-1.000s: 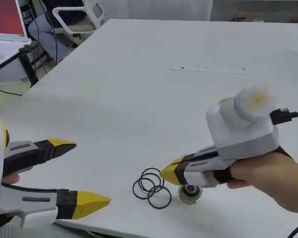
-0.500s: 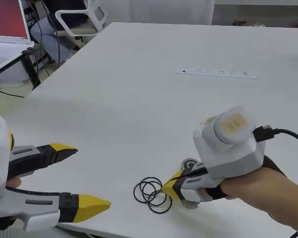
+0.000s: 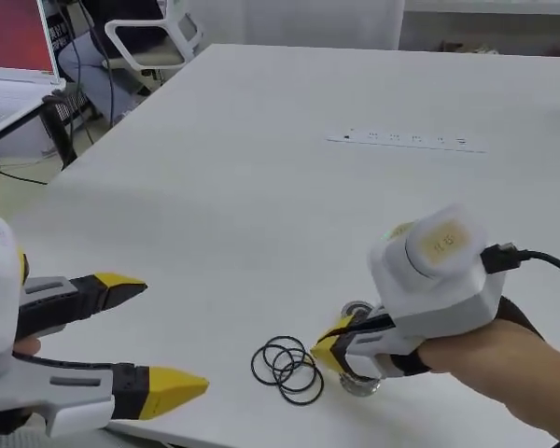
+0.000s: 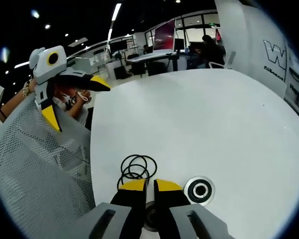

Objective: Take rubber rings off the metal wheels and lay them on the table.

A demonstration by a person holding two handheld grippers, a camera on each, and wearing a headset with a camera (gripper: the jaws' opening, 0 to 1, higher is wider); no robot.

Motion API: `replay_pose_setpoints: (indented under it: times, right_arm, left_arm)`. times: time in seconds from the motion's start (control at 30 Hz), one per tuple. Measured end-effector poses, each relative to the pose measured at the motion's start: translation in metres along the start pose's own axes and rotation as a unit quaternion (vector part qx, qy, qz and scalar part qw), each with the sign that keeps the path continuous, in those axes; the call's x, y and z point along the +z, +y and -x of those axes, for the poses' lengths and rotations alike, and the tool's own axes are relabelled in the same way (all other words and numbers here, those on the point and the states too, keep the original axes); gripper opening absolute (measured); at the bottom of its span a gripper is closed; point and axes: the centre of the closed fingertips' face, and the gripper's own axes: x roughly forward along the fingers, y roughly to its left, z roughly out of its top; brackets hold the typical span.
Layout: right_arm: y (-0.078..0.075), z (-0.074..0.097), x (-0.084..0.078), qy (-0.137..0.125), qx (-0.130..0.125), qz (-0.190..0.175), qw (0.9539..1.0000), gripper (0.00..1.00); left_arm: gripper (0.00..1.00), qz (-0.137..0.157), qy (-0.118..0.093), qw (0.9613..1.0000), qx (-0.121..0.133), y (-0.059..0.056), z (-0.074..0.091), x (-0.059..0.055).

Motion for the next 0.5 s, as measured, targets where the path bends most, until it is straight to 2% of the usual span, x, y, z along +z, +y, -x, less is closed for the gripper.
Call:
replay_pose_setpoints:
  times: [0.33, 0.5]
  right_arm:
    - [-0.003, 0.023, 0.028, -0.051, 0.001, -0.014, 0.9986, 0.11]
    - [-0.007, 0.037, 0.045, -0.082, -0.003, -0.022, 0.9963, 0.24]
  left_arm:
    - [0.73, 0.005, -0.003, 1.0, -0.001, -0.002, -0.001, 0.001]
    - [0.76, 0.0, -0.007, 1.0, 0.004, -0.001, 0.0, 0.002]
